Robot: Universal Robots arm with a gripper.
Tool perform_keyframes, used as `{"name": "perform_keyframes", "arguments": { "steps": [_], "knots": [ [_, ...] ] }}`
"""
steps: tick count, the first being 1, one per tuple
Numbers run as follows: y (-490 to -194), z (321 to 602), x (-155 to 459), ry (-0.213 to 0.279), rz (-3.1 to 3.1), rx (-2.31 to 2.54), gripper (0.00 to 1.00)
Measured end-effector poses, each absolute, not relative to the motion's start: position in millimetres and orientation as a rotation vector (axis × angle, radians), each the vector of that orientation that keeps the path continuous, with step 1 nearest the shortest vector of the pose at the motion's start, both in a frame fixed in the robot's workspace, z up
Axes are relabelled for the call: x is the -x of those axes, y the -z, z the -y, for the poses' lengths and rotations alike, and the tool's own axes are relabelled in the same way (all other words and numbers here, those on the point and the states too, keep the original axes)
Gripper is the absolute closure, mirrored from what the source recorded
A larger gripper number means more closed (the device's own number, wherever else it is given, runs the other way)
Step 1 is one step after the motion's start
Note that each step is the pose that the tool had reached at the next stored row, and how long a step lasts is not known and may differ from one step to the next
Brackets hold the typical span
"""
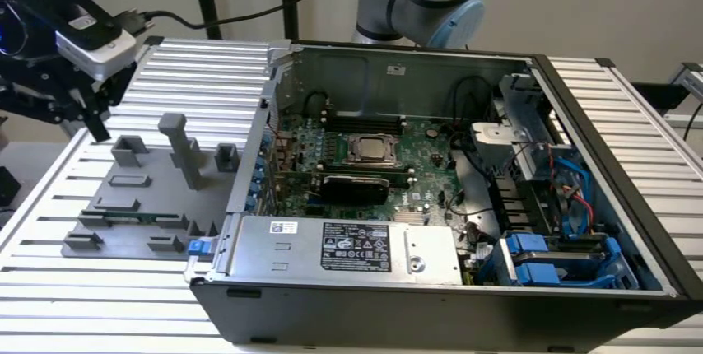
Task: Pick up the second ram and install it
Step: 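Pick up the second ram and move it above second insertion slot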
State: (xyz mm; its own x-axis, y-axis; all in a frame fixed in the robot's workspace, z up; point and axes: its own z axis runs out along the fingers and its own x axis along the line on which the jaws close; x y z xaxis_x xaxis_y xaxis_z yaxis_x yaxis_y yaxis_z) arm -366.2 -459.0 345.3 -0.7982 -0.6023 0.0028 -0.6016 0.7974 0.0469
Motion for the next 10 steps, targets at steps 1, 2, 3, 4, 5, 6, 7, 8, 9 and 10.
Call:
{"name": "perform_keyframes", "arguments": {
  "steps": [1,2,3,4,5,6,7,8,9,10],
  "knots": [
    [-344.6,459.0,366.2,0.068,2.951,-1.021,0.89],
    [-344.0,459.0,366.2,0.068,2.942,-1.047,0.89],
    [-343.5,459.0,366.2,0.067,2.932,-1.074,0.89],
    [-342.8,459.1,366.2,0.067,2.921,-1.100,0.89],
    [-342.2,459.0,366.2,0.067,2.911,-1.127,0.89],
    [-341.6,459.0,366.2,0.067,2.900,-1.152,0.89],
    [-341.1,459.1,366.2,0.066,2.889,-1.178,0.89],
    [-340.7,459.1,366.1,0.066,2.879,-1.204,0.89],
    [-340.1,459.1,366.1,0.066,2.867,-1.231,0.89],
    [-339.6,459.0,366.2,0.065,2.855,-1.256,0.89]
  ]
}}
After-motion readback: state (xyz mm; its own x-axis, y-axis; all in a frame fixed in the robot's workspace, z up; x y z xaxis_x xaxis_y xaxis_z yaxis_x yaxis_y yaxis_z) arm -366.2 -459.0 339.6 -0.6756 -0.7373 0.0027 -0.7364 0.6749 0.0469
